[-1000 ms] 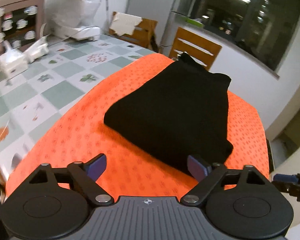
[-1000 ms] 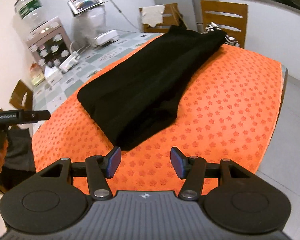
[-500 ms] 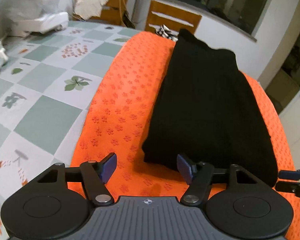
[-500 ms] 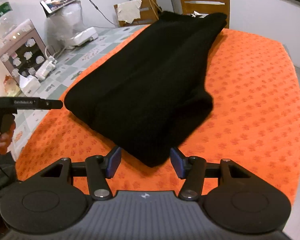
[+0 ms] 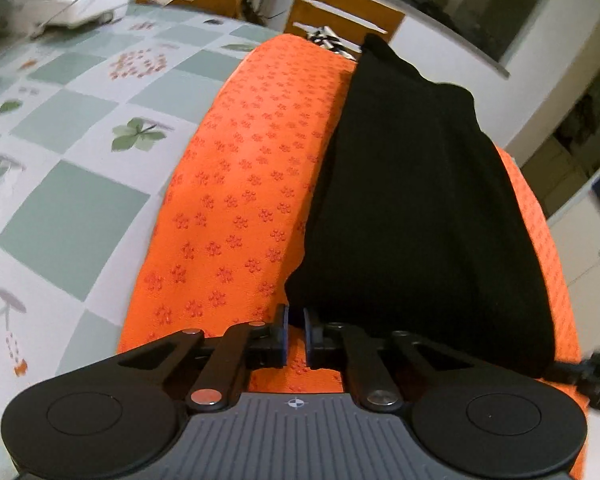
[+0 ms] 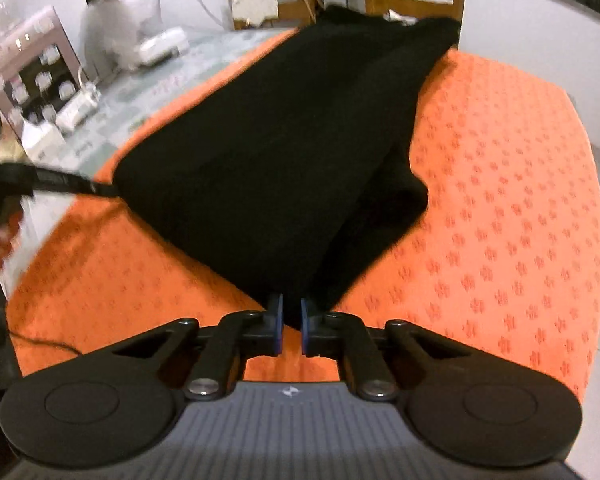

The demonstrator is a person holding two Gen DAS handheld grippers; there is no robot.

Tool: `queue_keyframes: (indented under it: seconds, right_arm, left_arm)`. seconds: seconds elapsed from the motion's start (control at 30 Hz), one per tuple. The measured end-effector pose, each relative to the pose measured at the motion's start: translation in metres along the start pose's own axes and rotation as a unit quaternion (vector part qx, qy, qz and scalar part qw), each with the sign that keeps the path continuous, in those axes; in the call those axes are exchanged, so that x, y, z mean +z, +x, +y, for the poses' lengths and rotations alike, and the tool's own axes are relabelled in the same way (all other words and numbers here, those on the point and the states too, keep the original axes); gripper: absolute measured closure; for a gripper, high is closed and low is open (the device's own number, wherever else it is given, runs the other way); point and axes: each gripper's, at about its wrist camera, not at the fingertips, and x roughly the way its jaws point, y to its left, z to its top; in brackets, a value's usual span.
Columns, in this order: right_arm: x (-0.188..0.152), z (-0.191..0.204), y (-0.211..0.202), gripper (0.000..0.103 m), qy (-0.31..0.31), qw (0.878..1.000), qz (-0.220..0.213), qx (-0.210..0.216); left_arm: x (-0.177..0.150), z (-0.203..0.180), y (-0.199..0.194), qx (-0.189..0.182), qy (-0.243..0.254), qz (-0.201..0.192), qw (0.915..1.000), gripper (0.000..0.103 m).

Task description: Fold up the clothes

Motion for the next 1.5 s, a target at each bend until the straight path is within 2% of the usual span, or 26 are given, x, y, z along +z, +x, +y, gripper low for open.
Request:
queue_keyframes:
  seconds: [0.07, 0.13, 0.17, 0.2, 0.23, 0.27, 0.33, 0.5, 0.53, 0.6, 0.73, 0.8, 0.93, 1.07, 1.17, 1.2, 1.27, 1.3, 1.4, 1.5]
  right_arm:
    - [-0.003, 0.004, -0.004, 0.094, -0.017, 1.000, -0.004, -0.010]
    - [-0.003, 0.009, -0.011, 0.090, -0.043, 0.999, -0.012, -0.024]
    - [-0.002, 0.012, -0.014, 0.085, -0.058, 0.998, -0.017, -0.031]
    - [-0.001, 0.015, -0.018, 0.072, -0.072, 0.996, -0.022, -0.037]
    - [0.000, 0.019, -0.017, 0.061, -0.092, 0.995, -0.025, -0.036]
    - [0.002, 0.022, -0.017, 0.058, -0.112, 0.993, -0.027, -0.035]
    - [0.005, 0.029, -0.016, 0.050, -0.151, 0.987, -0.033, -0.034]
    - [0.011, 0.045, -0.012, 0.044, -0.254, 0.966, -0.042, -0.025]
    - [0.011, 0.049, -0.010, 0.037, -0.279, 0.959, -0.042, -0.020]
    - [0.010, 0.053, -0.004, 0.032, -0.323, 0.946, -0.041, -0.010]
    - [0.011, 0.051, 0.013, 0.032, -0.391, 0.920, -0.029, 0.020]
    - [0.009, 0.045, 0.019, 0.033, -0.425, 0.904, -0.031, 0.035]
    - [0.005, 0.029, 0.024, 0.041, -0.474, 0.878, -0.046, 0.050]
    - [0.001, 0.017, 0.025, 0.044, -0.514, 0.853, -0.054, 0.076]
    - [0.009, 0.015, 0.027, 0.047, -0.520, 0.848, -0.040, 0.098]
    - [0.012, 0.014, 0.027, 0.048, -0.522, 0.846, -0.035, 0.104]
    - [0.017, 0.014, 0.028, 0.048, -0.527, 0.842, -0.025, 0.113]
    - [0.018, 0.015, 0.028, 0.051, -0.528, 0.841, -0.020, 0.115]
    - [0.029, 0.010, 0.022, 0.071, -0.524, 0.842, -0.013, 0.129]
    - [0.050, 0.000, 0.009, 0.078, -0.496, 0.854, -0.009, 0.155]
  left_arm:
    - [-0.001, 0.005, -0.008, -0.004, -0.037, -0.002, 0.9993, 0.088]
    - [-0.003, 0.007, -0.016, -0.009, -0.068, -0.005, 0.9976, 0.065]
    - [-0.004, 0.007, -0.019, -0.011, -0.081, -0.005, 0.9967, 0.060]
    - [-0.006, 0.008, -0.022, -0.014, -0.094, -0.004, 0.9954, 0.052]
    - [-0.007, 0.009, -0.020, -0.019, -0.116, -0.003, 0.9931, 0.050]
    - [-0.007, 0.010, -0.019, -0.025, -0.137, -0.002, 0.9902, 0.048]
    - [-0.009, 0.012, -0.016, -0.036, -0.180, 0.001, 0.9830, 0.037]
    - [-0.012, 0.012, -0.007, -0.055, -0.275, -0.005, 0.9600, 0.033]
    - [-0.011, 0.010, -0.005, -0.047, -0.284, -0.006, 0.9576, 0.032]
    - [-0.010, 0.004, 0.000, -0.030, -0.304, -0.009, 0.9522, 0.032]
    - [-0.016, -0.001, 0.008, -0.012, -0.375, -0.029, 0.9265, 0.032]
    - [-0.019, -0.009, 0.011, 0.006, -0.394, -0.049, 0.9177, 0.033]
    - [-0.021, -0.030, 0.014, 0.050, -0.415, -0.089, 0.9040, 0.033]
    - [-0.022, -0.045, 0.017, 0.097, -0.438, -0.127, 0.8845, 0.035]
    - [-0.024, -0.051, 0.018, 0.130, -0.455, -0.145, 0.8689, 0.050]
    - [-0.025, -0.052, 0.018, 0.141, -0.460, -0.149, 0.8639, 0.058]
    - [-0.026, -0.054, 0.016, 0.147, -0.463, -0.153, 0.8605, 0.070]
    - [-0.026, -0.055, 0.015, 0.146, -0.465, -0.156, 0.8590, 0.076]
    - [-0.017, -0.066, 0.011, 0.165, -0.460, -0.165, 0.8565, 0.081]
    - [-0.007, -0.079, 0.004, 0.181, -0.460, -0.176, 0.8513, 0.082]
